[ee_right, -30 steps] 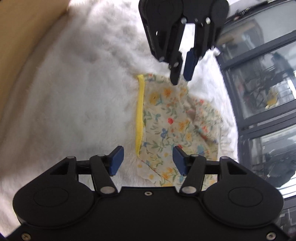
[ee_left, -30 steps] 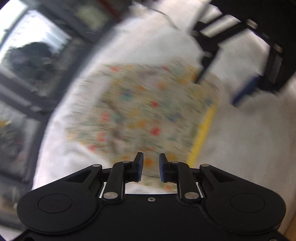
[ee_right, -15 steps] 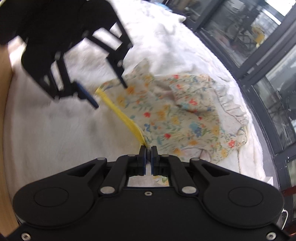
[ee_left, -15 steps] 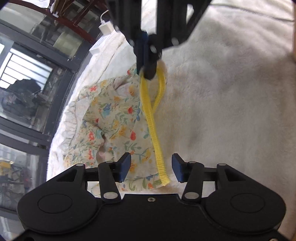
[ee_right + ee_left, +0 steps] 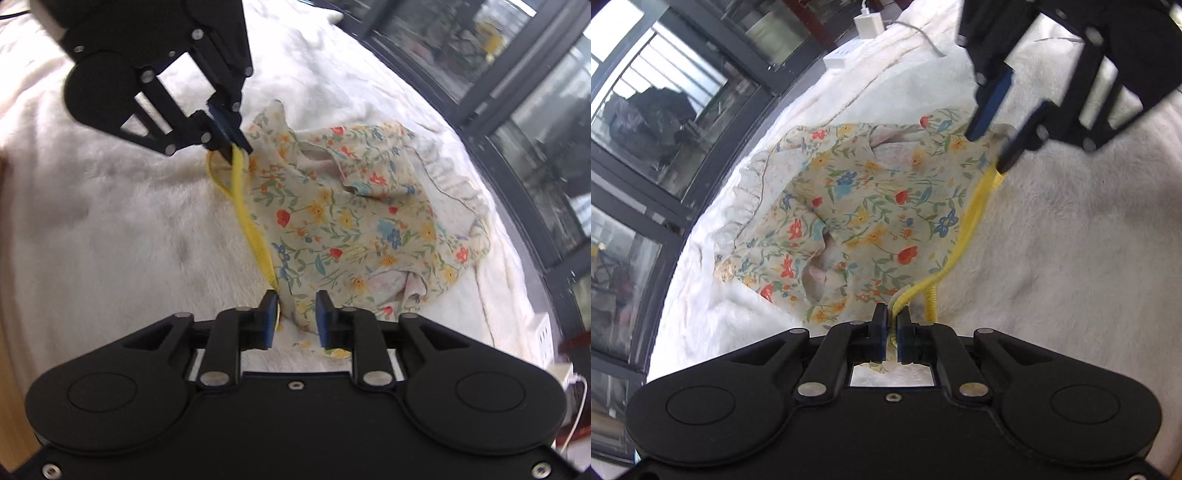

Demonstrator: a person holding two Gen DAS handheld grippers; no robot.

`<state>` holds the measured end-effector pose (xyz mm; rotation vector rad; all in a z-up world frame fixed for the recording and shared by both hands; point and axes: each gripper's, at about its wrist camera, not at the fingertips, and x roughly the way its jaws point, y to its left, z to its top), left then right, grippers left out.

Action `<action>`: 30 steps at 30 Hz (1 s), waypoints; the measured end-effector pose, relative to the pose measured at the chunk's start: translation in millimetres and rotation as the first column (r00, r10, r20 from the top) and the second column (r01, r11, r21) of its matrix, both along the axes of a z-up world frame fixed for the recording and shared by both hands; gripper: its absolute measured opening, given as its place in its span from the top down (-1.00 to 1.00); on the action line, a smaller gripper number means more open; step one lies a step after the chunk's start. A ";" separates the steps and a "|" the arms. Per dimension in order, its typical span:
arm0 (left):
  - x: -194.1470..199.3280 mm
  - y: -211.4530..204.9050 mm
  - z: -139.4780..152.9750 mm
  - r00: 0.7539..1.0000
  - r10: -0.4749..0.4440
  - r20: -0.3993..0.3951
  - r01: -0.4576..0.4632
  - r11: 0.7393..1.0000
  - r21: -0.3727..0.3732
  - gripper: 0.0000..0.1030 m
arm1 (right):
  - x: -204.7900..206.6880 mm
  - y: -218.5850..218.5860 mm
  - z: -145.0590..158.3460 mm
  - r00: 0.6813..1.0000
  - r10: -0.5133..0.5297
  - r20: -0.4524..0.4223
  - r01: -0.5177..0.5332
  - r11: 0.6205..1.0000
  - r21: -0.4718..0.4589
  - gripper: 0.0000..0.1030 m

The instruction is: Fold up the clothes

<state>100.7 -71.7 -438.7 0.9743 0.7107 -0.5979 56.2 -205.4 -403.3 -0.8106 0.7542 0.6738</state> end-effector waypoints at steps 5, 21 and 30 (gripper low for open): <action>13.2 -0.4 -2.5 0.998 0.067 -0.014 -0.067 0.998 0.011 0.88 | -1.2 14.2 -17.3 0.991 -0.127 0.034 0.129 0.991 -0.041 0.42; 42.4 11.1 18.9 0.970 0.224 -0.098 -0.233 0.969 -0.088 0.86 | 33.7 19.7 1.3 0.938 -0.334 0.087 0.338 0.940 -0.036 0.22; 67.0 14.5 34.2 0.907 0.334 -0.256 -0.381 0.910 -0.165 0.86 | -6.5 48.1 -17.0 0.921 0.048 0.386 0.052 0.969 -0.243 -0.36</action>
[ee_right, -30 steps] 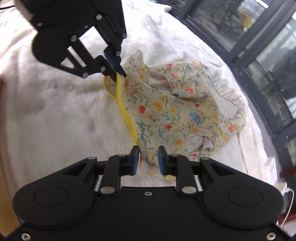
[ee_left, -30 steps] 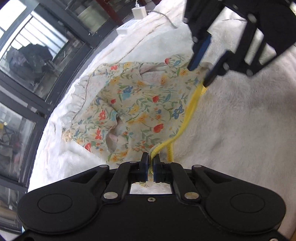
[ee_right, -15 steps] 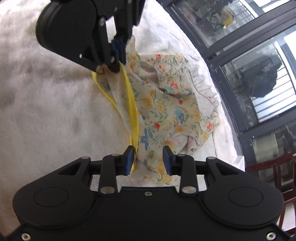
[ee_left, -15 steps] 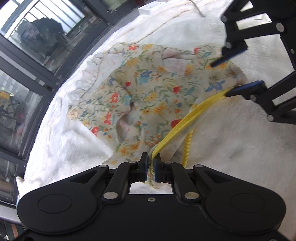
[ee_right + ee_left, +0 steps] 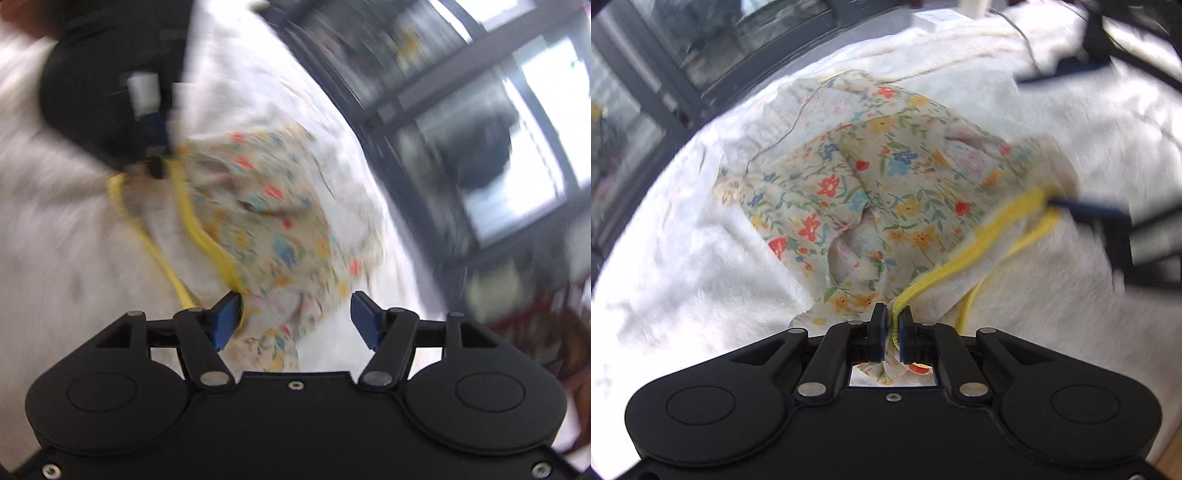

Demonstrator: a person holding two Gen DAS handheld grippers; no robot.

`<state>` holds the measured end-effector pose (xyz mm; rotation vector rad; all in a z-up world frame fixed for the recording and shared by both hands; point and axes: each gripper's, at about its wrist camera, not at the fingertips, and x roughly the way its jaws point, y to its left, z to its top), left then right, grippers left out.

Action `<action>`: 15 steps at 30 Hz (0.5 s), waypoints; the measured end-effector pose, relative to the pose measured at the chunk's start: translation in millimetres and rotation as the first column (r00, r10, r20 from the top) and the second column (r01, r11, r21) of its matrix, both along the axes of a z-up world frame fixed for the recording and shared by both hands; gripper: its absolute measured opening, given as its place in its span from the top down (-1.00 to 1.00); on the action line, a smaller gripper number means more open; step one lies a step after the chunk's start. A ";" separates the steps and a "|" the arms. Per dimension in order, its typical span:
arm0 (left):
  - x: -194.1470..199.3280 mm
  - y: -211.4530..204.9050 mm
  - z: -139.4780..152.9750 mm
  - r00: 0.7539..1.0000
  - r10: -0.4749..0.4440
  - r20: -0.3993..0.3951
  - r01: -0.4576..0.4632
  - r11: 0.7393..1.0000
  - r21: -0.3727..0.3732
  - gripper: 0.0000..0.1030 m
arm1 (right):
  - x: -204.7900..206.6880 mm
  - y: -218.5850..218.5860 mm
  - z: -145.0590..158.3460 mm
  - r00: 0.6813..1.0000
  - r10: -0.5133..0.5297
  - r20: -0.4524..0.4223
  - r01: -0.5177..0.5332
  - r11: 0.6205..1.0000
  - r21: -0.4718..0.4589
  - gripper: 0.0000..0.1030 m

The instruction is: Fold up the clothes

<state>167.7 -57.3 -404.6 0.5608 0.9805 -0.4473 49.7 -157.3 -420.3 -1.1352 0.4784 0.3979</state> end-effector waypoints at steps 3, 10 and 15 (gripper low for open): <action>10.6 7.3 9.9 0.997 0.068 -0.030 -0.070 0.995 -0.069 0.87 | -14.5 3.3 -17.9 0.993 0.089 0.072 -0.079 0.989 -0.124 -0.36; 23.2 10.2 28.5 0.988 0.130 -0.078 -0.143 0.971 -0.192 0.87 | -19.1 4.9 -38.4 0.976 0.085 0.201 -0.051 0.985 -0.167 -0.36; 23.3 1.5 38.5 0.988 0.125 -0.092 -0.144 0.959 -0.245 0.87 | -10.2 19.7 -51.6 0.987 -0.017 0.158 0.039 0.990 -0.138 -0.37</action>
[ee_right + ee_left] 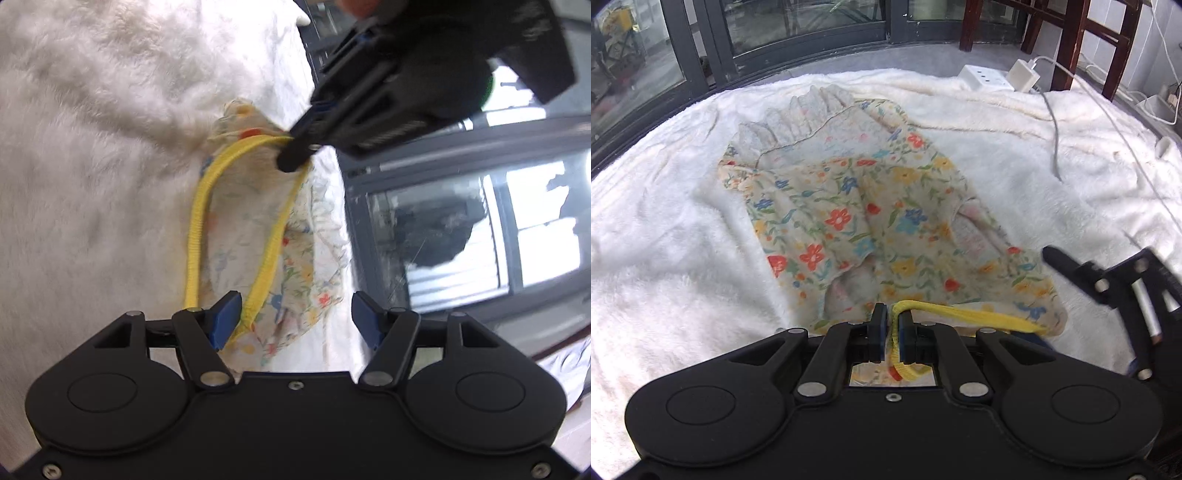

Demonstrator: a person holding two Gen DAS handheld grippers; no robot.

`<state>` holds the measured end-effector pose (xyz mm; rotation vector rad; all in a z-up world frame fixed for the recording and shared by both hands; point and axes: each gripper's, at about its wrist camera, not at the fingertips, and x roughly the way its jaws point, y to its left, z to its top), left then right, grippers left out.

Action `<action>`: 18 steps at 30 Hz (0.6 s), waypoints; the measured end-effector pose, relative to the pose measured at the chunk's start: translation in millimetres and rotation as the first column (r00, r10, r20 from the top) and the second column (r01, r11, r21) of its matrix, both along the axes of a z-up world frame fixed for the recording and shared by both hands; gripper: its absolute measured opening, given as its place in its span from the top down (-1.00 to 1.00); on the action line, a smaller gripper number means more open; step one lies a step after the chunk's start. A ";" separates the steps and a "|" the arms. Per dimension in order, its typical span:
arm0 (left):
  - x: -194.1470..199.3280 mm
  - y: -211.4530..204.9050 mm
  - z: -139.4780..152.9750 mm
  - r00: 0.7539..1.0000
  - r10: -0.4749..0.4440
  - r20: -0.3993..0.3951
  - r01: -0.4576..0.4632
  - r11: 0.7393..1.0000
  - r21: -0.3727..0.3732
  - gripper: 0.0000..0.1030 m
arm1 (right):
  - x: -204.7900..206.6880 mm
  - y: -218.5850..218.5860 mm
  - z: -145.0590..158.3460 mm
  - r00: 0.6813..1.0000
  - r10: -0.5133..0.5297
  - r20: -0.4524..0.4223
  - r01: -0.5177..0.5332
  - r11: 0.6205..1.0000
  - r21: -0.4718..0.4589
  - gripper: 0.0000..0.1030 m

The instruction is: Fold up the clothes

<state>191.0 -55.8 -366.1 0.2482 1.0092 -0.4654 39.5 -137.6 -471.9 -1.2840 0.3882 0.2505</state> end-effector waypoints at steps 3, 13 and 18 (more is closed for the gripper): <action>-2.2 -3.8 2.9 1.000 -0.004 0.011 0.004 1.000 -0.001 0.87 | 8.3 6.6 1.5 0.997 -0.072 -0.039 0.074 0.996 0.047 -0.36; -16.5 2.0 -17.9 1.000 -0.029 0.002 0.028 0.996 0.087 0.86 | 25.3 -26.0 29.3 0.958 -0.273 -0.084 0.284 0.942 0.176 -0.29; -37.3 -8.4 -26.3 0.981 -0.144 0.129 0.112 0.967 0.229 0.86 | 25.2 -33.3 52.9 0.951 -0.282 -0.129 0.306 0.921 0.242 -0.29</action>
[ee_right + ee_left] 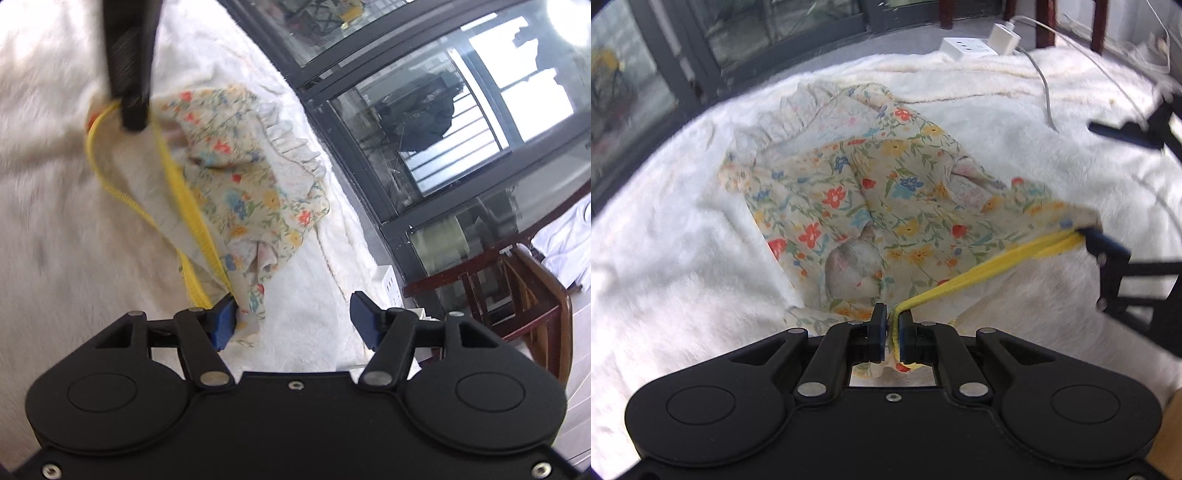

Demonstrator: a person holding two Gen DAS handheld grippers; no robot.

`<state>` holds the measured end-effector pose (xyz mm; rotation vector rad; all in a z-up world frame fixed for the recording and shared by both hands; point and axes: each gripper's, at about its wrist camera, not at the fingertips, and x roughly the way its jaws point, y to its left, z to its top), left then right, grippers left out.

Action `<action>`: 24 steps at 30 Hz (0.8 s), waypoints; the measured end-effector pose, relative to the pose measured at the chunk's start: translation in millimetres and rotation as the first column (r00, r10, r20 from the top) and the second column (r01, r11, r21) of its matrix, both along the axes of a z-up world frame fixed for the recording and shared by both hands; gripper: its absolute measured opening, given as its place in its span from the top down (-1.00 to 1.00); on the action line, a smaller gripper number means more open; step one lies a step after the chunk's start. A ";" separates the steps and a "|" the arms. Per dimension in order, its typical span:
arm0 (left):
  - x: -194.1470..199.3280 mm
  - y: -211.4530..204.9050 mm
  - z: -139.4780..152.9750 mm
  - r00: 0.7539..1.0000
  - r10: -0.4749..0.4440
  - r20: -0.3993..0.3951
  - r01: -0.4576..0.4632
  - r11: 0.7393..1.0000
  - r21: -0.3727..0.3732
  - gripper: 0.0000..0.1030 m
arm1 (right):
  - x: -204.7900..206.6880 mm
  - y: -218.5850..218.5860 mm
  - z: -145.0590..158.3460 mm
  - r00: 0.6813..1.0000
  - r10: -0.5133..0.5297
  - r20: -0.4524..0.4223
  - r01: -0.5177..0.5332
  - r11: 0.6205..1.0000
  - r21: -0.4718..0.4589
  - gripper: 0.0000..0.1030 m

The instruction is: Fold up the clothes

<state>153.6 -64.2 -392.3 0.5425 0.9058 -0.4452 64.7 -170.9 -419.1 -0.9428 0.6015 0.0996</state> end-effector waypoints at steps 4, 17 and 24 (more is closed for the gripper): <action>-21.8 -0.6 -11.0 0.995 -0.070 0.075 0.066 0.996 0.058 0.86 | 0.1 -7.9 8.1 0.997 0.026 -0.071 -0.024 0.999 0.033 0.30; -39.2 -13.2 -36.3 0.983 -0.133 0.126 0.106 0.973 0.206 0.42 | -15.0 0.1 5.2 0.986 0.098 -0.132 -0.090 0.994 0.065 0.87; -43.5 -9.5 -48.3 0.985 -0.158 0.075 0.137 0.964 0.230 0.51 | -14.2 1.3 7.0 0.985 0.114 -0.133 -0.104 0.992 0.075 0.87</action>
